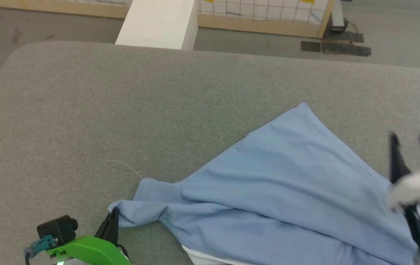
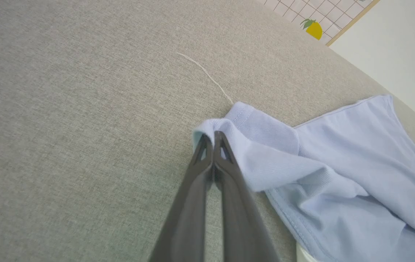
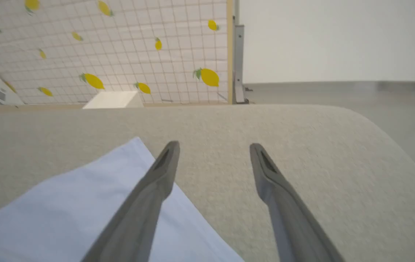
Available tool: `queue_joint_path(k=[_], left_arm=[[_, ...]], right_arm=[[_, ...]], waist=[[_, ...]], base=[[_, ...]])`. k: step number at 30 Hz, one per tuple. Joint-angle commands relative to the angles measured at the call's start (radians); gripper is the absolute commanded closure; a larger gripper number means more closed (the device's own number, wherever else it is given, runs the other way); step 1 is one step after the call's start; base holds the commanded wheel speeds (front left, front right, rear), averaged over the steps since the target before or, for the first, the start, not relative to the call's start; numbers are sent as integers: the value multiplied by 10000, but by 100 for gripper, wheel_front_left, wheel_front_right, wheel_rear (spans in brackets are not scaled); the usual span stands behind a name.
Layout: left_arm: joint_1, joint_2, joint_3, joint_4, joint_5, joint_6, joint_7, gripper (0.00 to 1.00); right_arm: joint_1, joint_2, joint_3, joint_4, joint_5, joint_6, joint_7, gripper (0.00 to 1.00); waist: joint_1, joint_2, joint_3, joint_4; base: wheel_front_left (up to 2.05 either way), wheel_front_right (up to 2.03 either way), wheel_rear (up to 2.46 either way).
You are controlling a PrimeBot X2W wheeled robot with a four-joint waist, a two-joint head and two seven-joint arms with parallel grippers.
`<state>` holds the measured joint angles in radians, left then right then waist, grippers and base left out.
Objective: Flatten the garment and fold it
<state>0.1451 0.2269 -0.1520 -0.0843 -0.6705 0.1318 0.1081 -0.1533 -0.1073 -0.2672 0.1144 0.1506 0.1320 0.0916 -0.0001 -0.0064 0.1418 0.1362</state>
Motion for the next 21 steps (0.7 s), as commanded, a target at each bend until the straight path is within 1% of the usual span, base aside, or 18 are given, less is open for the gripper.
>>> queue_joint_path(k=[1, 3, 6, 11, 14, 18, 21], left_arm=[[-251, -14, -29, 10, -128, -79, -81, 100], [-410, -59, -51, 37, -149, -135, -145, 100], [-636, -170, -110, 83, -227, -263, -257, 100], [-1094, -413, -301, 324, -273, -469, -468, 100], [-1293, -569, -409, 546, -301, -586, -624, 100], [-1505, -739, -525, 817, -332, -724, -814, 100], [-1589, -817, -583, 1013, -345, -779, -910, 100]], right_arm=[[-543, -191, 400, 211, 15, -13, -260, 0], [-1377, -548, 1331, 760, -97, -13, -441, 0], [-2782, -776, 2233, 1977, -122, -13, -281, 0], [-4720, -1042, 2873, 4091, -130, -13, 838, 0], [-5620, -1140, 3116, 5203, -186, -13, 2085, 0], [-6508, -1243, 3318, 6125, -406, -13, 3777, 0], [-6905, -1299, 3376, 6674, -824, -13, 5358, 0]], waist=[[1, 64, 284, 211], [1, 64, 536, 350], [1, 64, 972, 594], [1, 64, 1659, 1232], [1, 64, 1988, 1553], [1, 64, 2268, 1818], [1, 64, 2318, 1903]], base=[[0, 0, 0], [0, 0, 0], [0, 0, 0], [0, 0, 0], [0, 0, 0], [0, 0, 0], [0, 0, 0]])
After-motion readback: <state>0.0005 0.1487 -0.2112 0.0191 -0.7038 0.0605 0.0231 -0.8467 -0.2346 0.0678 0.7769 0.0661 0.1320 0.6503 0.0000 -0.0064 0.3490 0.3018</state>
